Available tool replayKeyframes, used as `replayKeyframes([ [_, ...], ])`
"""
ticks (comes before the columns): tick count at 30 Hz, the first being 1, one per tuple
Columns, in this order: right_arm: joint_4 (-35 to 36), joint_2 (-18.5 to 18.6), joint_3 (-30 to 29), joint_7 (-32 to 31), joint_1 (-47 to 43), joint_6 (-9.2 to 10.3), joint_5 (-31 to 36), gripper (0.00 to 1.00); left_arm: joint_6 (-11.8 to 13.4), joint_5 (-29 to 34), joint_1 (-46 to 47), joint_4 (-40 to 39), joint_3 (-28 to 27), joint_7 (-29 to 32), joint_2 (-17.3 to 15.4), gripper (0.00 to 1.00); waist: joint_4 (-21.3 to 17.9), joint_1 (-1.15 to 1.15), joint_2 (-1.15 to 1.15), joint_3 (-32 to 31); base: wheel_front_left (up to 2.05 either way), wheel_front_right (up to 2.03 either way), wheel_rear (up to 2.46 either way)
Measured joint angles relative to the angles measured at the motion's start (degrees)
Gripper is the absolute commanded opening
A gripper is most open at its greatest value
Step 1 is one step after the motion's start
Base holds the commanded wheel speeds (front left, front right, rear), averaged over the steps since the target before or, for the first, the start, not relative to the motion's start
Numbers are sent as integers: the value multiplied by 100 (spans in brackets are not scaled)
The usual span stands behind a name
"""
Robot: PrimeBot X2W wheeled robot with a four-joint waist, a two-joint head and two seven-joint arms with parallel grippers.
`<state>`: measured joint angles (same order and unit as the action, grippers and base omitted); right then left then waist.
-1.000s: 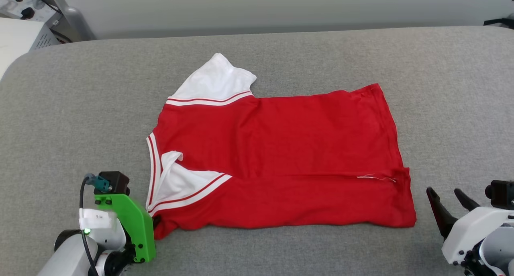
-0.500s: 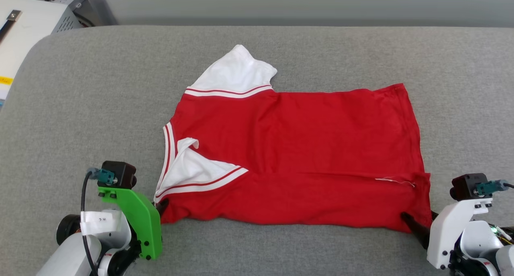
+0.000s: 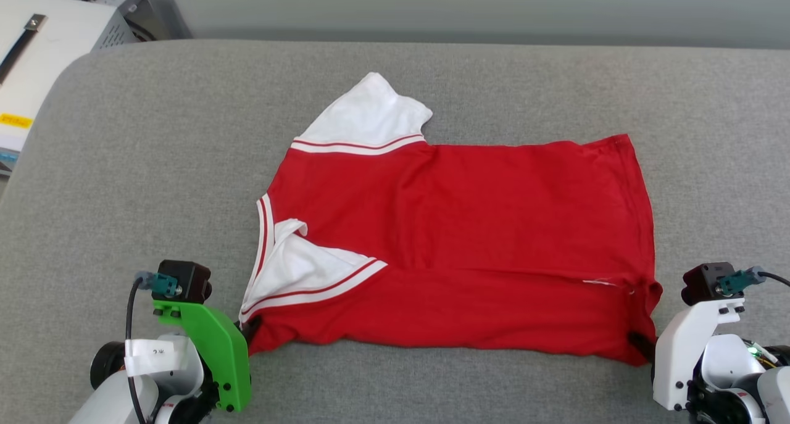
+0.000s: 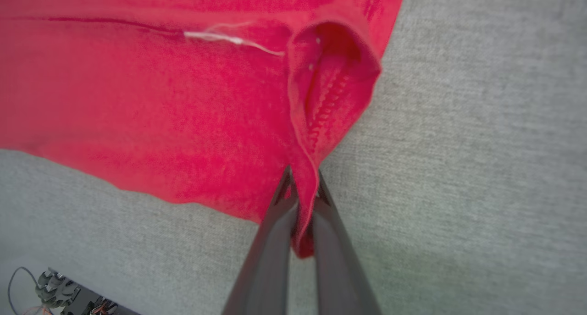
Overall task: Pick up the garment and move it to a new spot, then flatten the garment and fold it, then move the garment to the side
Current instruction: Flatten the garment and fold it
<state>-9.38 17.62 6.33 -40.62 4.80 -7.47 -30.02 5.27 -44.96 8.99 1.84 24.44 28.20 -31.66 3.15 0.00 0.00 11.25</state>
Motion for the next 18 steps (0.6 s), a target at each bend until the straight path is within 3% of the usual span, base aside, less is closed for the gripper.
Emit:
replayKeyframes([
  [8,298,25,82,-46,-141,0,-4,0,16,-62,-303,-105,-49,8,-112,0,-45,0,0,-449,0,0,0],
  [18,848,-14,-103,-379,-1050,-1,-42,0,359,-315,-1211,-346,-148,163,-375,0,-73,0,0,-1045,0,0,0],
])
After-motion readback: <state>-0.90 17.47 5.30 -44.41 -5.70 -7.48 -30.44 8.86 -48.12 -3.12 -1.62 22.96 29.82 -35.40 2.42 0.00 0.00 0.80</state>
